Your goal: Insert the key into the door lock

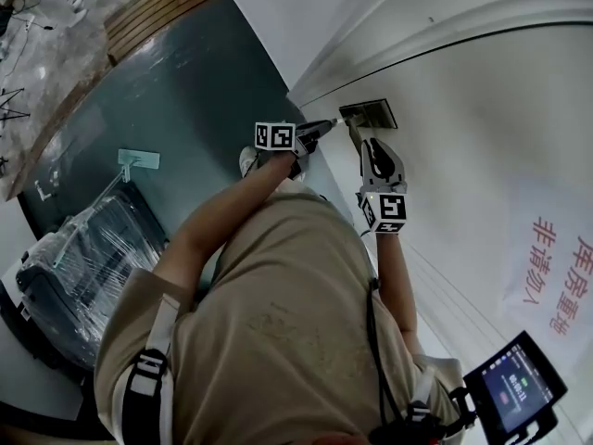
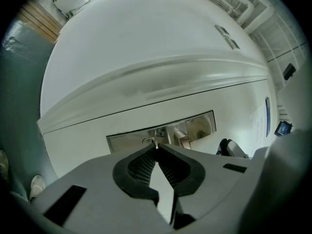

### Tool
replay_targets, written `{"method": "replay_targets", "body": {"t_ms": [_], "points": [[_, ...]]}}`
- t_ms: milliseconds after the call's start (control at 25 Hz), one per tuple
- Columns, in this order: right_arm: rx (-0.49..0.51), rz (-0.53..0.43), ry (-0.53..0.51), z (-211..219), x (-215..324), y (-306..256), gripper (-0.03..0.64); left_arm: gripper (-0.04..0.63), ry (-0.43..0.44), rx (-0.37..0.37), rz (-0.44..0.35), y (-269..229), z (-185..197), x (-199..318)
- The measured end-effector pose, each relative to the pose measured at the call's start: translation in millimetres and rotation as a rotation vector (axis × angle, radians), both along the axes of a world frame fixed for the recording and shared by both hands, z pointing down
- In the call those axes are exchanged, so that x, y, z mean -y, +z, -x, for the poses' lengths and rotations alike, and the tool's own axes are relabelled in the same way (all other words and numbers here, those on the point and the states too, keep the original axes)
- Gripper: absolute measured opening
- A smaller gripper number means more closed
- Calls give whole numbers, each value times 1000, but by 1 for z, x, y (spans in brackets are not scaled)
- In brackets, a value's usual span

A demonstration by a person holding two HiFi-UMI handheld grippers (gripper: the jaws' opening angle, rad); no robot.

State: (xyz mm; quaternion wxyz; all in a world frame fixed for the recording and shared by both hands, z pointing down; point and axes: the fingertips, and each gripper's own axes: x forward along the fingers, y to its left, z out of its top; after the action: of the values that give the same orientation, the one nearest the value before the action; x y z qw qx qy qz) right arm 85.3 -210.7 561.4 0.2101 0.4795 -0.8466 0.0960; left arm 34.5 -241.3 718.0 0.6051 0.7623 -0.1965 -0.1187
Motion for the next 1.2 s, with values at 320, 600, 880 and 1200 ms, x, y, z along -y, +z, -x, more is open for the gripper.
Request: {"method": "replay_targets", "body": {"t_ms": [320,600,880,1200], "points": [[-7,14,-18,7,-1,9,61,34,-26,7,42,9,0,3],[31,10,-60,5,-9,11,63,34,-47,33,56,11,-6,3],[61,-11,-94,5,-14,5,63,34,-127,10,103,18,-2,3],[73,-22,-131,2,-25,7,63,34,-181,-48,117,18,-5,0]]}}
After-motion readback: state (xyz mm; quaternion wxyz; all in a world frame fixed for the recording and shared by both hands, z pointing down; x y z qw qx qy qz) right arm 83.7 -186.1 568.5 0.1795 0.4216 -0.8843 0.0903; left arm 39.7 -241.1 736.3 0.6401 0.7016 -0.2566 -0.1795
